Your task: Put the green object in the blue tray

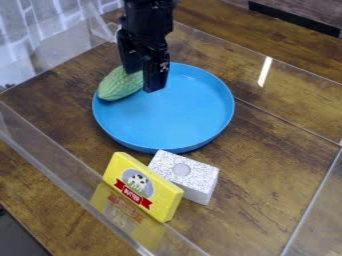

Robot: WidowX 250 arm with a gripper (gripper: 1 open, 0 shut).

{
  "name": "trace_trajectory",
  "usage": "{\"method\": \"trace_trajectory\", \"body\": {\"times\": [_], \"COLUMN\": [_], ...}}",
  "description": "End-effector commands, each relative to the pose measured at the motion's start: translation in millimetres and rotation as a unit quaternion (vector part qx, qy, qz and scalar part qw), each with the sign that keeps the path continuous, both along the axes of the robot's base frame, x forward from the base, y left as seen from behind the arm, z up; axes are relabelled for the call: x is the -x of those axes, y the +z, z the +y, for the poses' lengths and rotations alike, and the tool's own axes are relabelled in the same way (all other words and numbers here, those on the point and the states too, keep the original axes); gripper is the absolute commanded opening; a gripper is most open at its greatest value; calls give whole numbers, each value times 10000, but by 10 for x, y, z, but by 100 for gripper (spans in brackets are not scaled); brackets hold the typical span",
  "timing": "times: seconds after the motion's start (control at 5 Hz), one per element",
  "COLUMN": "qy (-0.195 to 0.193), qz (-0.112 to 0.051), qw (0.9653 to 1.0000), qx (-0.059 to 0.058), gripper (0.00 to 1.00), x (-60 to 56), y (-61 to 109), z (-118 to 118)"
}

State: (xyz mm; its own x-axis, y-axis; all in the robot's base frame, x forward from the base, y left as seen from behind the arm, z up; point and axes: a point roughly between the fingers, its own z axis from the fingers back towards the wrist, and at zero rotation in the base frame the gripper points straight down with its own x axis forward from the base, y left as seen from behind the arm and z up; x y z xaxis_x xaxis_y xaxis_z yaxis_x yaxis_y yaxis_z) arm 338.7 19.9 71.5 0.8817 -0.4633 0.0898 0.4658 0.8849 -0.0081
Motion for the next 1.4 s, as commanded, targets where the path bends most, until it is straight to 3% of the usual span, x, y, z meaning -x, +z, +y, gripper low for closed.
{"method": "trace_trajectory", "body": {"times": [0.0, 1.0, 1.2], "qy": [-7, -405, -482], "qz": [-250, -245, -219], "qw": [9997, 9988, 9984], "qx": [-52, -160, -188], "gripper": [100, 100, 0], "x": [-74, -77, -46], "y": [98, -103, -108], "z": [108, 286, 323]}}
